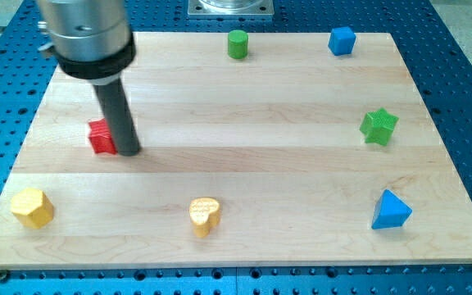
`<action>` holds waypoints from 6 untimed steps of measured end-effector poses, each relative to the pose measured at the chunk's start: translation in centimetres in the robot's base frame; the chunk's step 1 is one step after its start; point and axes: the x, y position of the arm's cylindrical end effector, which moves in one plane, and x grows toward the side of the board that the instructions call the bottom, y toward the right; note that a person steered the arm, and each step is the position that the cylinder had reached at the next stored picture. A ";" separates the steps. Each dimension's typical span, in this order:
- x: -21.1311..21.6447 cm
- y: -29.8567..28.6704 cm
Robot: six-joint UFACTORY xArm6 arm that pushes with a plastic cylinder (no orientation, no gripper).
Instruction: Move the red star to the left center of the board
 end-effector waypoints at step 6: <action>5.3 -7.1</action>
